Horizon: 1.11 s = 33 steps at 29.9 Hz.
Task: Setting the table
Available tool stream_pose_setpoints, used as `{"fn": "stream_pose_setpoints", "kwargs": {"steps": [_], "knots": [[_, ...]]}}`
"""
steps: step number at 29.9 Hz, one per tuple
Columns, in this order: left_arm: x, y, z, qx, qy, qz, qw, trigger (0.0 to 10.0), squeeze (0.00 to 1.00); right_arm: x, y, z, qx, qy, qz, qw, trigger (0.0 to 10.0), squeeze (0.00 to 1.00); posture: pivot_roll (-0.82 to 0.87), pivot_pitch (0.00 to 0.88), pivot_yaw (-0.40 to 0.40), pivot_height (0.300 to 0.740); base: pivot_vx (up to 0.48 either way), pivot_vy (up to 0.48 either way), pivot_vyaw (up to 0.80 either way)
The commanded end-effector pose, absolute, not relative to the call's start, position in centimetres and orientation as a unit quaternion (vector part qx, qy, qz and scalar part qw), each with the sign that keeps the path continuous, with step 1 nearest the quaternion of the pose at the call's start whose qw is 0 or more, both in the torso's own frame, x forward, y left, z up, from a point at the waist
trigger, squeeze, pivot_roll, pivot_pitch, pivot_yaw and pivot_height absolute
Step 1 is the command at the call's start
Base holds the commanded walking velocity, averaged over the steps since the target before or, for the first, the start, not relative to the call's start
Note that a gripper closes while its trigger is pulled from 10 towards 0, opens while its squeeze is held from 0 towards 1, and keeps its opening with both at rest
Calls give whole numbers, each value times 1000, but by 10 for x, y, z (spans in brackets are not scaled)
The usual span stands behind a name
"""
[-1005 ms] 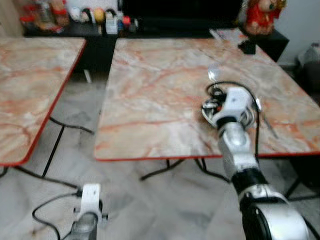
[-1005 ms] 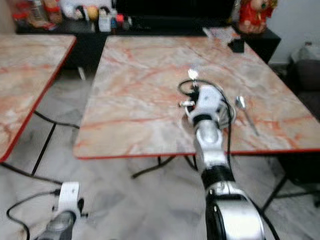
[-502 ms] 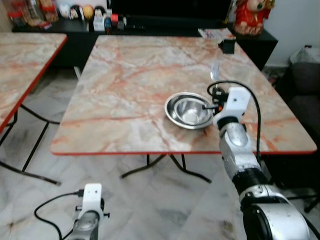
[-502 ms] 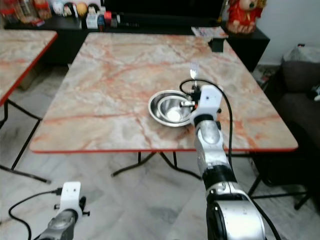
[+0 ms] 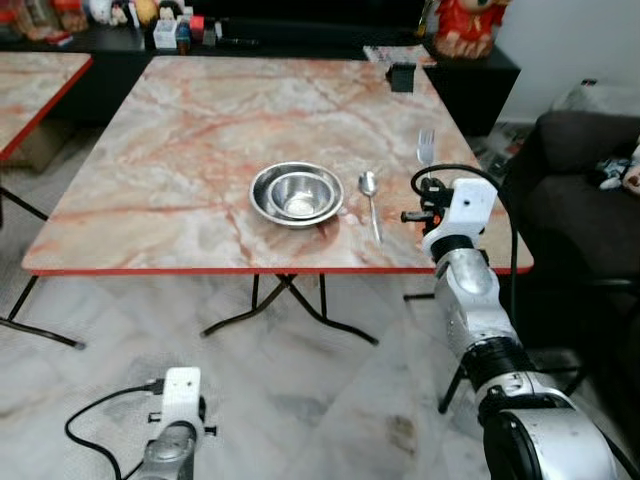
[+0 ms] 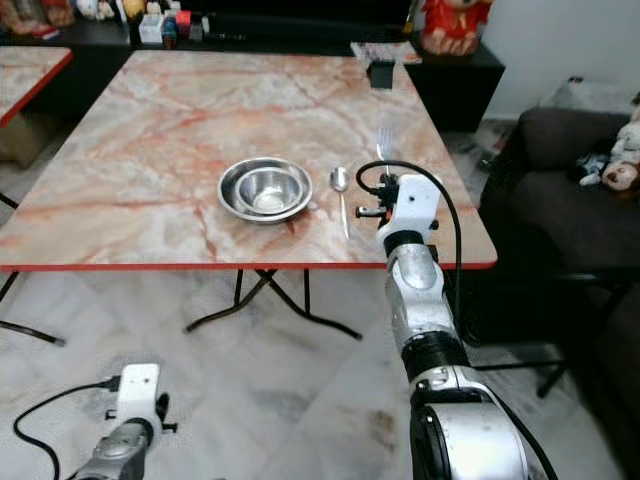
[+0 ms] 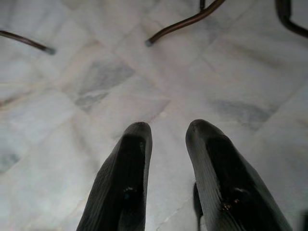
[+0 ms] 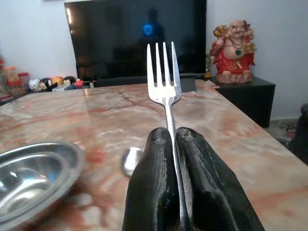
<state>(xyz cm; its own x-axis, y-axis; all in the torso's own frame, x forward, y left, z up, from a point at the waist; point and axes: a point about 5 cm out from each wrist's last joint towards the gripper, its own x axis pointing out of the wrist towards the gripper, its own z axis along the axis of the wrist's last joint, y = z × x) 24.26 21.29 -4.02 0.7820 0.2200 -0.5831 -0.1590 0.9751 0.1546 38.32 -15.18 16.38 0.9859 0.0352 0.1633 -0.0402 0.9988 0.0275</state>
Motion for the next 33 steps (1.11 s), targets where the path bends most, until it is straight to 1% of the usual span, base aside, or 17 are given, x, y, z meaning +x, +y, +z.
{"fn": "stream_pose_setpoints", "kwargs": {"steps": [1, 13, 33], "knots": [[240, 205, -44, 36, 326, 95, 940, 10000, 0, 382, -157, 164, 15, -83, 12, 996, 10000, 0, -16, 105, -16, 740, 0, 0, 0], [241, 209, -43, 30, 323, 106, 940, 10000, 0, 378, -152, 158, 25, -78, 16, 996, 10000, 0, -12, 103, -17, 740, 0, 0, 0], [243, 213, -40, 37, 319, 109, 941, 10000, 0, 376, -150, 156, 32, -74, 16, 997, 10000, 0, -13, 101, -3, 740, 299, 0, 0]]}}
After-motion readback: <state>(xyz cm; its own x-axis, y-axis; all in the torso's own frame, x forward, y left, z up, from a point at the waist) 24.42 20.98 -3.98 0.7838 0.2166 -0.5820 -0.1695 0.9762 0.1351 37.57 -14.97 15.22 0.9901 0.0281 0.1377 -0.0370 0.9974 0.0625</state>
